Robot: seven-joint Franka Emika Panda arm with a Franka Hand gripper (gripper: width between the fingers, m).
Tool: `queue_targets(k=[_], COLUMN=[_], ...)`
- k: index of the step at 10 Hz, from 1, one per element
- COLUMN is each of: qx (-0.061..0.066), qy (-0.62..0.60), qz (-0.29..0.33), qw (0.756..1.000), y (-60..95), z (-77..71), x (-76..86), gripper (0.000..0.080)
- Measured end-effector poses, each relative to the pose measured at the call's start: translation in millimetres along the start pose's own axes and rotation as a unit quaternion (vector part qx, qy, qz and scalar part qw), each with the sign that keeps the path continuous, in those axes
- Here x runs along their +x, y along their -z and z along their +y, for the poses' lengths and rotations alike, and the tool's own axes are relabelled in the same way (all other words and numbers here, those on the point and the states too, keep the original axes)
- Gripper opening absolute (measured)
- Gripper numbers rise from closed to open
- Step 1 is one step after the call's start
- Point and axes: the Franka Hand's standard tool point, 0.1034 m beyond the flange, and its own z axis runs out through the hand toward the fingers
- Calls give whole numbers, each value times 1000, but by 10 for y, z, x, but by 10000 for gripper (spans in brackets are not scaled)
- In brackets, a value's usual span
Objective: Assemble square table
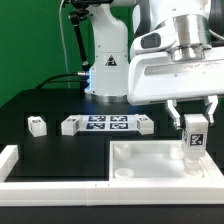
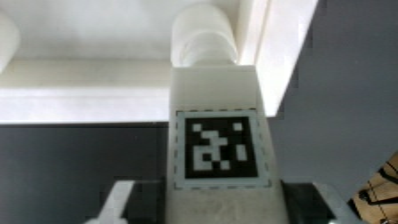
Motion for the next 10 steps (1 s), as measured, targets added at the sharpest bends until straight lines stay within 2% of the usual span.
queue_targets(k=[3,7,10], qx=[-1,-1,-2], qy=[6,8,-3], qz=[0,-6,16], qw=[1000,1000,1000], y=[-54,-151,-176], z=[28,-6,-14], x=[47,-45,-71], gripper=[291,291,291])
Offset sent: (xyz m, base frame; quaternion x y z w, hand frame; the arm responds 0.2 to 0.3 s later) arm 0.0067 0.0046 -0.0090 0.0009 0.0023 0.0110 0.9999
